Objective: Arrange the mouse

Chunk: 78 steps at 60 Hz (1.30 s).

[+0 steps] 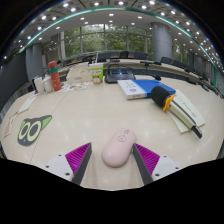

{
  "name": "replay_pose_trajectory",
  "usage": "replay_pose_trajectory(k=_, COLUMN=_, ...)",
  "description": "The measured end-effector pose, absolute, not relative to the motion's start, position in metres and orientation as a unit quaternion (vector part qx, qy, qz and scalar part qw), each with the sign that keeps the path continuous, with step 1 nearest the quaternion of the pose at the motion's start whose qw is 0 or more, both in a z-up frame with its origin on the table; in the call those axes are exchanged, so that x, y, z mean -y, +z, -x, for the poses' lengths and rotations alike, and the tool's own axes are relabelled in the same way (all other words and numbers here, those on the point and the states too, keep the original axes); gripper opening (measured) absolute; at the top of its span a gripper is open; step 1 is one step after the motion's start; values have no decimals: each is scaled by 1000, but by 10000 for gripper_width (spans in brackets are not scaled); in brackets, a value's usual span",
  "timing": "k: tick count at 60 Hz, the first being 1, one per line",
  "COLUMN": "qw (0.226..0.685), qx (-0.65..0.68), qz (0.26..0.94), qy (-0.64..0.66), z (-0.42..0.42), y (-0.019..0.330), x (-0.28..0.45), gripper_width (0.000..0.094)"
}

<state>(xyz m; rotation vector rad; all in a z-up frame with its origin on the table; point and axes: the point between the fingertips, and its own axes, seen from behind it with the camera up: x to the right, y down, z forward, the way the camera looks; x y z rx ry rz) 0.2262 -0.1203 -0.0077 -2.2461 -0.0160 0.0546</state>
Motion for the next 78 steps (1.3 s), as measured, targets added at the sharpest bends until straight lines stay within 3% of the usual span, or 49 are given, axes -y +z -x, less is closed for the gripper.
replay_pose_trajectory(k=10, qw=436, qx=11, qz=900, qy=5, z=-227, y=-10, x=98, gripper_width=736)
replay_pose_trajectory(k=16, qw=441, qx=7, qz=898, qy=-13, z=-233, y=-10, x=93, gripper_width=490)
replay_pose_trajectory(k=34, qw=438, qx=-2, qz=898, qy=-38, z=-234, y=4, x=93, gripper_width=346)
replay_pose_trajectory(k=39, qw=452, qx=-3, qz=891, qy=-46, z=-225, y=30, x=88, gripper_width=346)
replay_pose_trajectory(k=45, qw=491, qx=-10, qz=870, qy=-50, z=-199, y=88, x=80, gripper_width=345)
replay_pose_trajectory(k=51, qw=525, qx=-3, qz=851, qy=-37, z=-143, y=144, x=78, gripper_width=344)
replay_pose_trajectory(k=56, qw=535, qx=20, qz=845, qy=-17, z=-77, y=167, x=76, gripper_width=343)
replay_pose_trajectory(k=62, qw=522, qx=44, qz=852, qy=8, z=7, y=153, x=76, gripper_width=342)
replay_pose_trajectory(k=78, qw=445, qx=40, qz=894, qy=39, z=132, y=32, x=87, gripper_width=345)
